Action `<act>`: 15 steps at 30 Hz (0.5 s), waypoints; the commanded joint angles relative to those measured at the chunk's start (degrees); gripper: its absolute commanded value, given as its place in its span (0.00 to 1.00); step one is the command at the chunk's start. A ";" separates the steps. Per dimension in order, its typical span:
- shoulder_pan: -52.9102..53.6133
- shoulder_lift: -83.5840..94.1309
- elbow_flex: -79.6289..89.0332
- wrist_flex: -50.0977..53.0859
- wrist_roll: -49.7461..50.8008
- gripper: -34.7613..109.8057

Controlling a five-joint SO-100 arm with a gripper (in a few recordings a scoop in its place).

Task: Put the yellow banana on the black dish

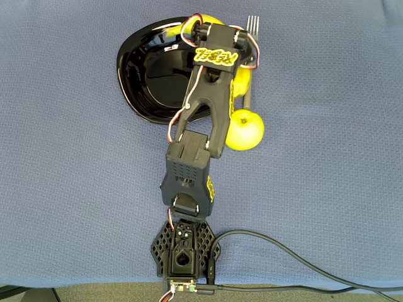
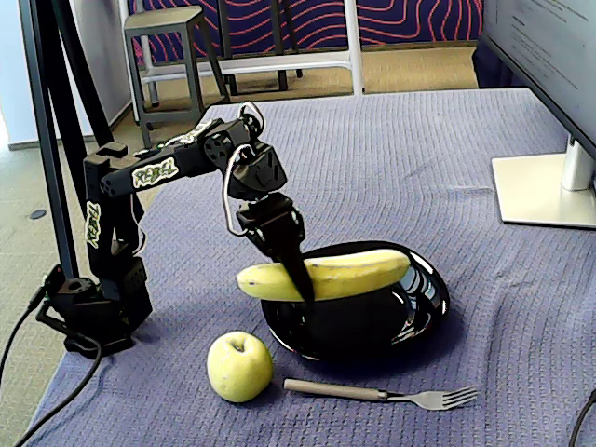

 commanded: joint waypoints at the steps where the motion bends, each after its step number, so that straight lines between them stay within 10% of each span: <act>1: -0.70 7.29 -4.04 -4.57 -10.72 0.24; 15: -6.33 7.29 -5.45 -10.55 -45.88 0.24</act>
